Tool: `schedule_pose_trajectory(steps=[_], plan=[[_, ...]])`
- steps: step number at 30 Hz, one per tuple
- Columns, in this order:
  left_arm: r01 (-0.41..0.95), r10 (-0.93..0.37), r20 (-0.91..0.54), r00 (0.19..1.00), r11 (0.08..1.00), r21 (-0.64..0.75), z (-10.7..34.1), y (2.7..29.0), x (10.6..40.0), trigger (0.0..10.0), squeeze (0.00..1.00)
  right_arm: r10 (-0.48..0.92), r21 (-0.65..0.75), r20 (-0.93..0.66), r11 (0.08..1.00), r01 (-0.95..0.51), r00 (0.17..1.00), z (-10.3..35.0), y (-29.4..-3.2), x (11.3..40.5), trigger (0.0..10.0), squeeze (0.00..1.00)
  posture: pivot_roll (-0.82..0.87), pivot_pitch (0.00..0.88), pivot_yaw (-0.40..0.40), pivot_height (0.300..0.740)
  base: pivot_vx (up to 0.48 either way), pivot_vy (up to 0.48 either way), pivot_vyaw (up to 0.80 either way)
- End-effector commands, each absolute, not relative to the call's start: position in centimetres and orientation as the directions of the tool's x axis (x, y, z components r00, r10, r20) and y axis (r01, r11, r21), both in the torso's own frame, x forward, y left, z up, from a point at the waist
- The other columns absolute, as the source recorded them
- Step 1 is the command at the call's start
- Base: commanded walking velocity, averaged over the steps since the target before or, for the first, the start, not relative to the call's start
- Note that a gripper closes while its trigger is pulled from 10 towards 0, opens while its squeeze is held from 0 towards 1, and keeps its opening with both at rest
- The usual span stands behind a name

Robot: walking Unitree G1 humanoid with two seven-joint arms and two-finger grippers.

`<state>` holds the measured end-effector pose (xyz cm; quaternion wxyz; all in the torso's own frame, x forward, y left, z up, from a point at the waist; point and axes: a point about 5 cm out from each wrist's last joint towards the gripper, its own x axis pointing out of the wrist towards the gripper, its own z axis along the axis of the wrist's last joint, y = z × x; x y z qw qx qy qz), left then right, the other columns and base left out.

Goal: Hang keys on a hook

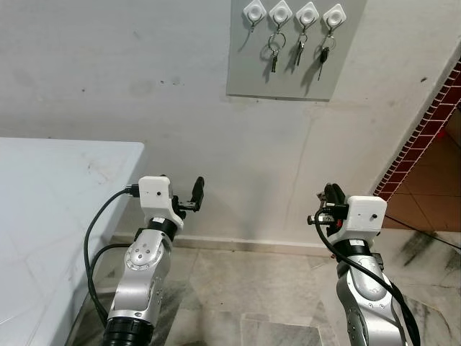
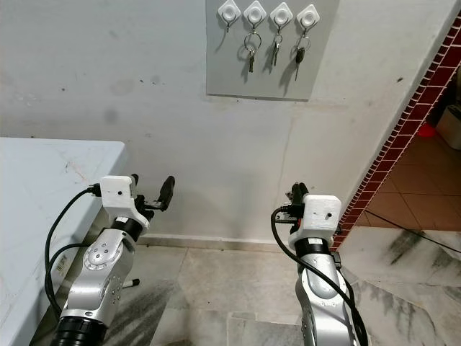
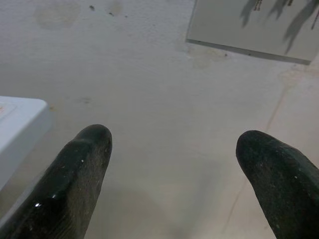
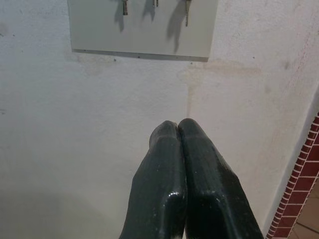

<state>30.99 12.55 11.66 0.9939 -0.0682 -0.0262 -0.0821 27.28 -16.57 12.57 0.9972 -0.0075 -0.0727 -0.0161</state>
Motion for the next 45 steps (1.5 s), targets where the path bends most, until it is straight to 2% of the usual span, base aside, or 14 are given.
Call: schedule_pose_trajectory(steps=[1,45], plan=[[0.162,-0.155,0.064,0.986,0.977,-0.139,11.78,12.60,30.99,10.0,0.00,-0.014,-0.016,0.167,1.000,0.017,0.986,13.17,-16.42,27.46,10.0,0.00,-0.01,0.036,-0.047,0.740,0.304,0.000,0.00],[0.159,-0.155,0.043,0.987,0.979,-0.130,11.46,12.57,30.56,10.0,0.00,-0.019,-0.011,0.154,1.000,0.021,0.988,12.91,-16.32,26.89,10.0,0.00,-0.01,0.055,-0.048,0.740,0.306,0.000,0.00]])
